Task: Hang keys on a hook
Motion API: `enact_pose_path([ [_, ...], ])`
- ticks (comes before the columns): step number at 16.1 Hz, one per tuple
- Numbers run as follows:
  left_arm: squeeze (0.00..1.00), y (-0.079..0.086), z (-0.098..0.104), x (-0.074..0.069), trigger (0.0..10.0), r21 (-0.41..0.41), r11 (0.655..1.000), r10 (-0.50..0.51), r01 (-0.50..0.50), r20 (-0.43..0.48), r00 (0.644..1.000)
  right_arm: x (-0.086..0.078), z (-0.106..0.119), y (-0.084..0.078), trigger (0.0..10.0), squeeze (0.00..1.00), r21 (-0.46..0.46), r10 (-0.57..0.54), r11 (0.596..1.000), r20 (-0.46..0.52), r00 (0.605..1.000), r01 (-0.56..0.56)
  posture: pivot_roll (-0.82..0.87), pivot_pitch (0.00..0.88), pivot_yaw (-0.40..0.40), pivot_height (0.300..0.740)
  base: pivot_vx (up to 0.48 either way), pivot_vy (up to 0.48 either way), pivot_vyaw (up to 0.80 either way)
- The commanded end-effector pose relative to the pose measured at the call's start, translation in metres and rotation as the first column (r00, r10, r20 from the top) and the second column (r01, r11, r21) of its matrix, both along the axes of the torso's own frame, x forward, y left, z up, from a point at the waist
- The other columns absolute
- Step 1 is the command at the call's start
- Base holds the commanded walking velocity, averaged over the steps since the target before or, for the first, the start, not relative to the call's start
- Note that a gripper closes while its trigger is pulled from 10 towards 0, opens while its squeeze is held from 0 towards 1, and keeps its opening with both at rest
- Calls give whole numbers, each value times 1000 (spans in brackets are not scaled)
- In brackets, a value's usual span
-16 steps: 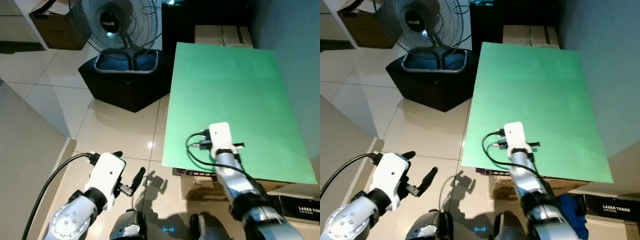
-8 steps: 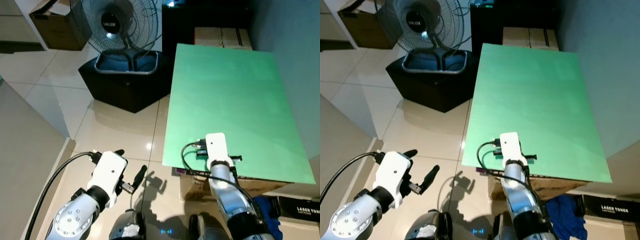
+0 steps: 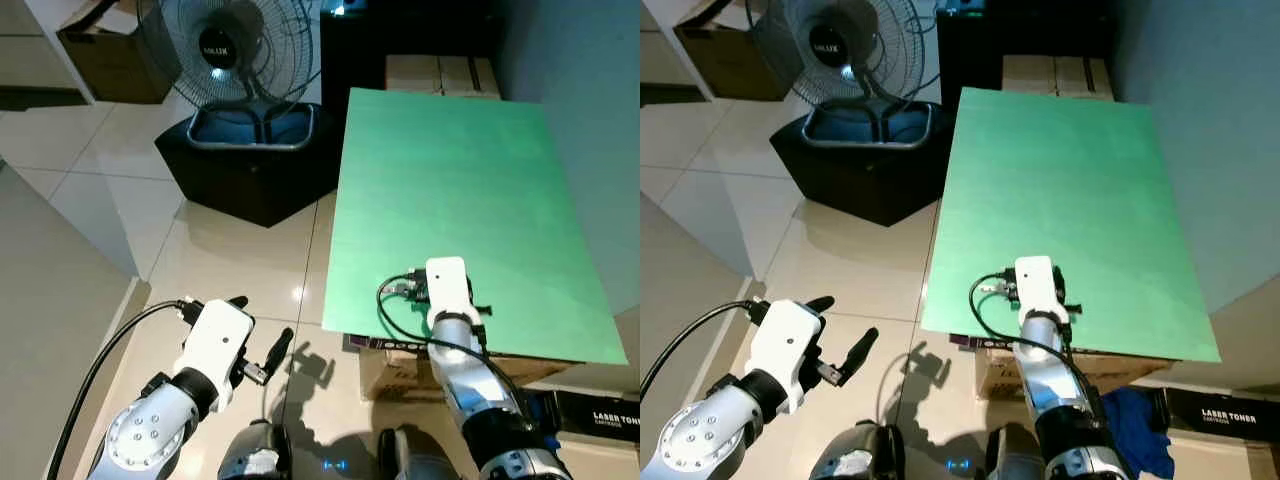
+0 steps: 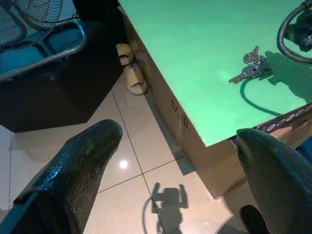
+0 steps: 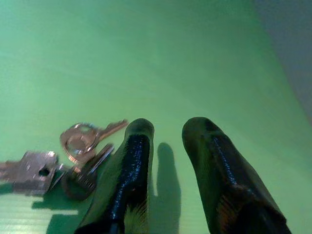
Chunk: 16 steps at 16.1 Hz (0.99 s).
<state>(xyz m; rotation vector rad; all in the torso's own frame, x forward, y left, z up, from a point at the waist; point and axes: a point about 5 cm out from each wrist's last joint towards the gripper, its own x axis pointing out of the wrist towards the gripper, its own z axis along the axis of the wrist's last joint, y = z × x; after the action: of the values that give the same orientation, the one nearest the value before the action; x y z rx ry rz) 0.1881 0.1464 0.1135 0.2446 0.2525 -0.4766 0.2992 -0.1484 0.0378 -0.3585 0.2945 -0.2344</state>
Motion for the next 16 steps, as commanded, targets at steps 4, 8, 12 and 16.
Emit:
enact_pose_path([
  [4,0,2,2,-2,10000,11,1000,3,-3,-8,1000,5,-3,1,10000,1000,-1,15,1000,-24,1000,-15,17,216,56,713,0,0,0],
  [8,0,3,2,-5,10000,14,1000,8,-8,-13,1000,8,-8,4,10000,0,-2,38,999,-63,997,-39,30,224,56,713,0,0,0],
  [12,0,7,4,-9,10000,20,1000,17,-17,-16,1000,13,-10,8,10000,0,14,55,998,-82,995,-54,53,222,58,713,0,0,0],
  [16,0,10,4,-12,10000,28,999,26,-26,-19,999,13,-13,8,4039,0,13,57,998,-92,994,-56,67,217,57,713,0,0,0],
])
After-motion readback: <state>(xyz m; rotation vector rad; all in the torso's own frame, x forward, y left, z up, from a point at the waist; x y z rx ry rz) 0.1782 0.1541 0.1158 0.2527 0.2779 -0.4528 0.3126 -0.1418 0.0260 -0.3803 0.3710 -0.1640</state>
